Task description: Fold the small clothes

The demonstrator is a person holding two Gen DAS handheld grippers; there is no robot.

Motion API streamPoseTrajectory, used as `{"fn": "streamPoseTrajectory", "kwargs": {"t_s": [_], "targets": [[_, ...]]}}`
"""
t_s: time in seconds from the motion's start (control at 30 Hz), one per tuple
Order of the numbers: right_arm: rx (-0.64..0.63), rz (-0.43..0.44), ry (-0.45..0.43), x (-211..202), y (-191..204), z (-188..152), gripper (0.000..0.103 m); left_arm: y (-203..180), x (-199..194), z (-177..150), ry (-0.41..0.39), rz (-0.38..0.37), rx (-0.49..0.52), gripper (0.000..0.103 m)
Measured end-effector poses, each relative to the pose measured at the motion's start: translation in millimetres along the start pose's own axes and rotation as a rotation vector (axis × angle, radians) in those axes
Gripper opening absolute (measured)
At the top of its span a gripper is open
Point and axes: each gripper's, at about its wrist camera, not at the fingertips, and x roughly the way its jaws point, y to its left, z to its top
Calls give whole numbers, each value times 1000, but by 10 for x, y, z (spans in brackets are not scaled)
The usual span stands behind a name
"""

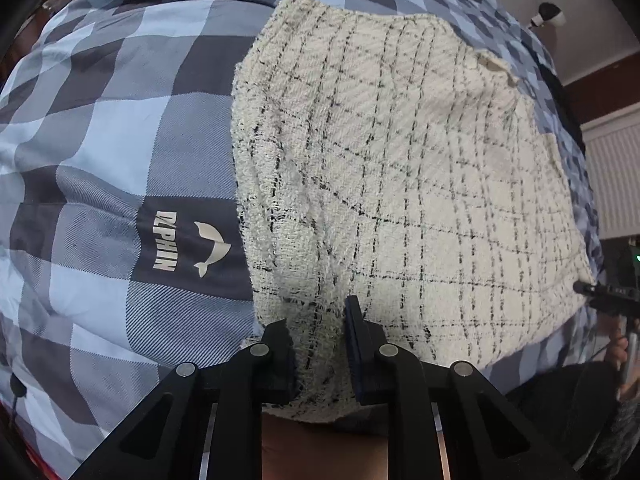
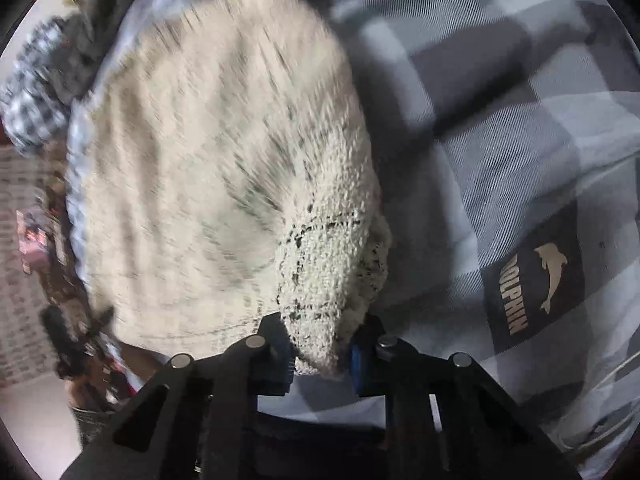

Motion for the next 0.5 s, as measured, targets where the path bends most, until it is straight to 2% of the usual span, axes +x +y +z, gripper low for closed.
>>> {"fn": "streamPoseTrajectory", "kwargs": {"t_s": [0.17, 0.27, 0.33, 0.4, 0.5], "targets": [[7, 180, -170, -314, 64, -109, 14, 181, -196, -28, -51, -89, -66, 13], [7, 243, -235, -430, 17, -162, 12, 203, -353, -74, -95, -141, -80, 11], [28, 316, -256, -497, -18, -213, 11, 245, -470, -132, -122, -191, -98, 9], [24, 364, -278, -602, -56, -235, 11, 253, -554, -192, -114, -257, -112, 8], [-19, 377, -292, -675, 142, -303, 11, 194, -617, -262, -70, -247, -82, 7]]}}
